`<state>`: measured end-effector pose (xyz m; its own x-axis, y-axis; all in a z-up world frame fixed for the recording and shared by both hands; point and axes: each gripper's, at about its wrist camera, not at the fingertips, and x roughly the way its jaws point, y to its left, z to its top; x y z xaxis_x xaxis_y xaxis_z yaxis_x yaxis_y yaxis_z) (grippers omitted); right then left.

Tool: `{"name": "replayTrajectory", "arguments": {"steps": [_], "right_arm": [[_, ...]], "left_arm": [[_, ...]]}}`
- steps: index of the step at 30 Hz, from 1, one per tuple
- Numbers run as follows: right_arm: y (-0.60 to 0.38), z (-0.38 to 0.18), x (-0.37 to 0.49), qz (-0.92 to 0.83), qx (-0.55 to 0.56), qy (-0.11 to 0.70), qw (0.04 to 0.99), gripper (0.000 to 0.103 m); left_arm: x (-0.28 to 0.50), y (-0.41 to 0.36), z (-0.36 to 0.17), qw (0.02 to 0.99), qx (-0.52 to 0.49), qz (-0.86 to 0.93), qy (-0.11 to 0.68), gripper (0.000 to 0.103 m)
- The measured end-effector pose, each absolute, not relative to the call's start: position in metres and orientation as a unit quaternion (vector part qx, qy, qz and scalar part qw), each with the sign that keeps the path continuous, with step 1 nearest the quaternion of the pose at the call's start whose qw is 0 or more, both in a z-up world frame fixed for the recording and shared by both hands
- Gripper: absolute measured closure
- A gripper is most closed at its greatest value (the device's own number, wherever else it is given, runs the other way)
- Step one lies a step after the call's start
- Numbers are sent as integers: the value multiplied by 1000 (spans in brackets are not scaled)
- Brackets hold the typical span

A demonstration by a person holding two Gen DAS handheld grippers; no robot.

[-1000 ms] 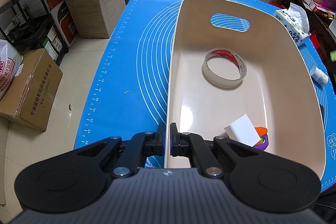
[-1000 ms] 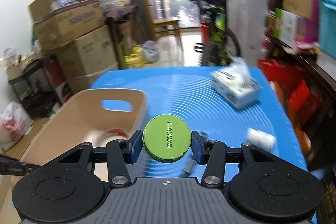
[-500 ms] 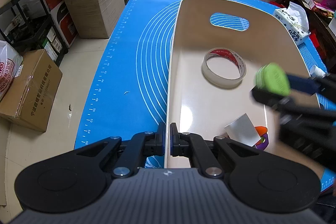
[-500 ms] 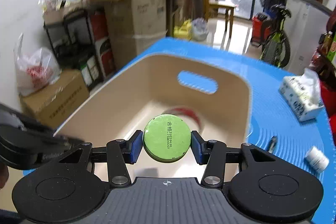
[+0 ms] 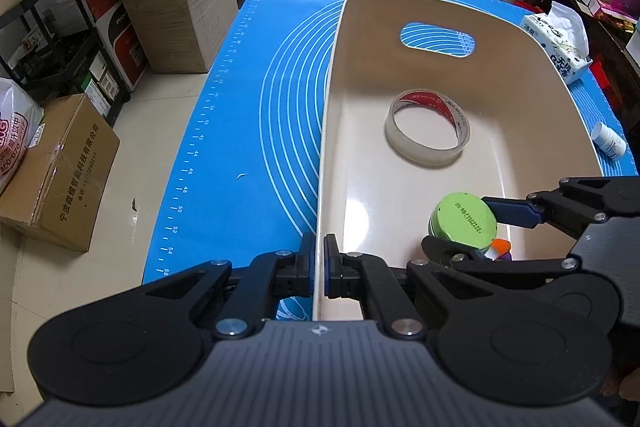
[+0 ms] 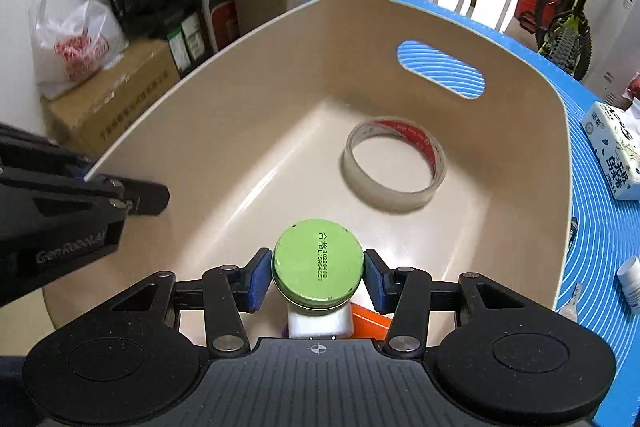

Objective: Organize rigid objects
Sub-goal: 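Carry the green lid into the basket with the right tool and release, then move the right tool back and grasp the black device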

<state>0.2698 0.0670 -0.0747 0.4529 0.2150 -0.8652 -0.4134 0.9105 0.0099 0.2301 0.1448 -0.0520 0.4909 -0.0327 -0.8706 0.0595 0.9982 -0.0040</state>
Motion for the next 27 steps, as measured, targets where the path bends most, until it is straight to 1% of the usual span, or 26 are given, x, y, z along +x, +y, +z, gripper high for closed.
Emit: {"name": "replayTrajectory", "arguments": {"steps": [2,5,7,8,11,12,15,22,27], "right_arm": [[68,-75,269,186,-103,489,846,49],[62,-73,270,181,-87,491,848,43],[56,-72,269,179,-71,491,850,41],[52,-70,268,178,-65,489,851,39],[42,-59,262,166,-42,478,861,33],[37,-55,260,165,-33,473,865,33],[25,-40,252,153,-25,447,881,29],[-23,-8,229,103,-6,369,923,26],[-65,-4,219,26,0,327,945,20]], "left_arm": [[230,145,-52,864,12,-28,503,98],[230,145,-52,864,12,-29,503,98],[230,146,-53,863,12,-29,504,98],[230,146,-53,863,12,-29,504,98],[230,146,-53,863,11,-29,504,98],[230,146,-53,863,10,-30,504,98],[230,146,-54,863,12,-28,505,98],[230,146,-54,863,12,-29,504,98],[230,145,-53,864,10,-30,503,98]]}}
